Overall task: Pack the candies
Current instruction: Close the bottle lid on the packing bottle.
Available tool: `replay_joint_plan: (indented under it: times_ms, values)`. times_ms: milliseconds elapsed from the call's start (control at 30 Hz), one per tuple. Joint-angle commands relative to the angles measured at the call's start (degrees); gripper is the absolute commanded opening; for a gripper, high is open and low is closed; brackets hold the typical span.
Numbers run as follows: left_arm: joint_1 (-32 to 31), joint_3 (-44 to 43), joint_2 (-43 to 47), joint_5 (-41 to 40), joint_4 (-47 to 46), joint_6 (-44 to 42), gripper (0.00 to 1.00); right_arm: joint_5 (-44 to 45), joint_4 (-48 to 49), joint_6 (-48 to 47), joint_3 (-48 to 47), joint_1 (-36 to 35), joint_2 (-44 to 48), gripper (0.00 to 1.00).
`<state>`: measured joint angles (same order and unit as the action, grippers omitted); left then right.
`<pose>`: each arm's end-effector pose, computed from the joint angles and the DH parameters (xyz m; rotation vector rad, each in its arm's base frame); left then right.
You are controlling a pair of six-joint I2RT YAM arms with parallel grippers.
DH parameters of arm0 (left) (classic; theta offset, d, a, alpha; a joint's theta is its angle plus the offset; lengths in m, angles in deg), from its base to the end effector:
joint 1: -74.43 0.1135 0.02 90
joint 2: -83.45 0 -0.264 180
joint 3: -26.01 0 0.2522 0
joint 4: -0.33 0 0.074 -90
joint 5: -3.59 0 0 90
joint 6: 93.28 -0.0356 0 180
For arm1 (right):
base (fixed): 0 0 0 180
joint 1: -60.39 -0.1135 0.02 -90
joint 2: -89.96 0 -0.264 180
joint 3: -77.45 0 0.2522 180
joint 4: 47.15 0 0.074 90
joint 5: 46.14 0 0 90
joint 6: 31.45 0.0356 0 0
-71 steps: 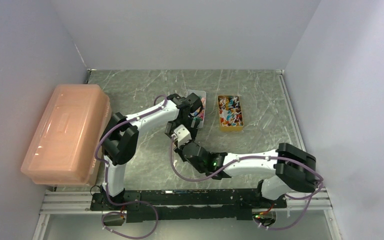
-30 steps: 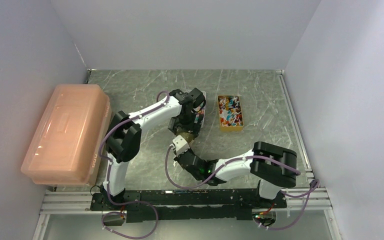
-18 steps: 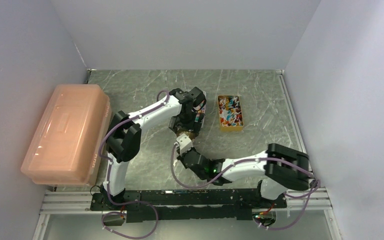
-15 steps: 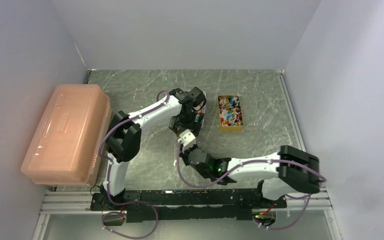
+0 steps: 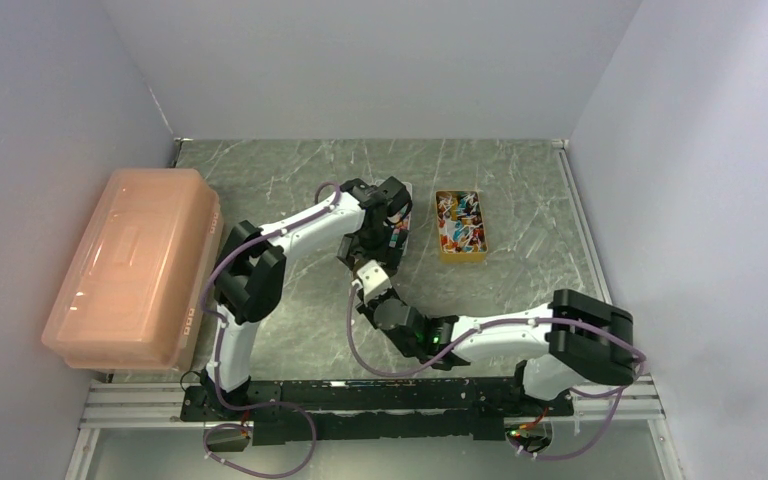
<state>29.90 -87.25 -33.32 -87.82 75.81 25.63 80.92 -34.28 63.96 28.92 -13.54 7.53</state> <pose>0.2940 -0.2880 0.2262 0.4000 2.9425 -0.1418 0.1009 0.2729 0.1978 -0.6807 1.7463 0.3297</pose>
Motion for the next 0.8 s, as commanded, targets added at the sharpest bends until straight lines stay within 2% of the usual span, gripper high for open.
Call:
replay_joint_plan:
  times_ms: [0, 500, 767]
  values:
    - [0.1, 0.19, -0.39, 0.62, -0.44, -1.04, 0.93, 3.52, 4.62, -2.4, -2.2, -0.12, -2.62, 0.0]
    - [0.23, -0.43, -0.56, -0.43, 0.43, -1.46, 0.93, 3.78, 9.7, -7.28, -4.15, 3.4, -8.4, 0.0]
    - [0.16, -0.45, -0.82, 0.62, 0.36, -1.66, 0.93, 1.6, 10.8, -5.52, -2.83, 6.1, -11.82, 0.0]
